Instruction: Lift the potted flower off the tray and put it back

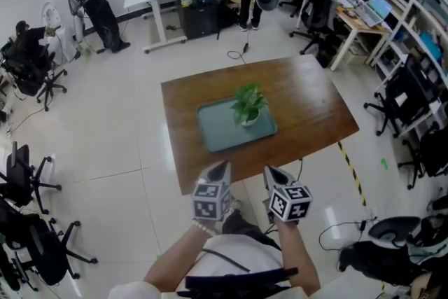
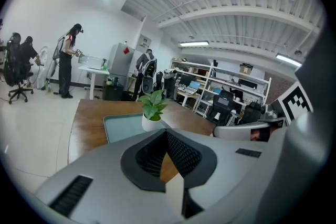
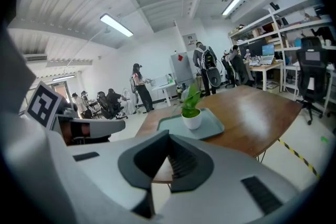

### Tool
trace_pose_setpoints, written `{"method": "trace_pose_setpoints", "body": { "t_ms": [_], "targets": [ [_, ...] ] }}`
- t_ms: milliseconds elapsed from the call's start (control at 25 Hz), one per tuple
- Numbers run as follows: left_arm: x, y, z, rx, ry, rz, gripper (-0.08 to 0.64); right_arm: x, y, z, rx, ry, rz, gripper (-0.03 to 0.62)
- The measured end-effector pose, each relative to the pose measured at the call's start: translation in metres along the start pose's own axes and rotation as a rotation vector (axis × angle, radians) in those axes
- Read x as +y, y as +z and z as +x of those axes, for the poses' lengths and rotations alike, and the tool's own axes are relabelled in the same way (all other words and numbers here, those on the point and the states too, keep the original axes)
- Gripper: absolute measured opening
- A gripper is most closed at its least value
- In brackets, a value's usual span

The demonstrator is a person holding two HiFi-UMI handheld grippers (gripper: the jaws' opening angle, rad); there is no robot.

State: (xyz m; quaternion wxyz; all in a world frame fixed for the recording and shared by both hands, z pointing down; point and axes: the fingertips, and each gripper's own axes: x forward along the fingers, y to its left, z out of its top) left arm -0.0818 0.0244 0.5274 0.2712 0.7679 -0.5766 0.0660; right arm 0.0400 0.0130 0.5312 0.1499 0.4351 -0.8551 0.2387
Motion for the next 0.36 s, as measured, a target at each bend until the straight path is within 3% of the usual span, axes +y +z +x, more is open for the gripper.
{"method": "trace_pose_setpoints", "body": {
  "t_ms": [360],
  "targets": [
    [0.0011,0.004,0.0054,-0.006,0.001,-0.011,-0.005,-0.0015,0.0008,0.0033,0.013,0.012,-0.005,-0.005]
  ]
}}
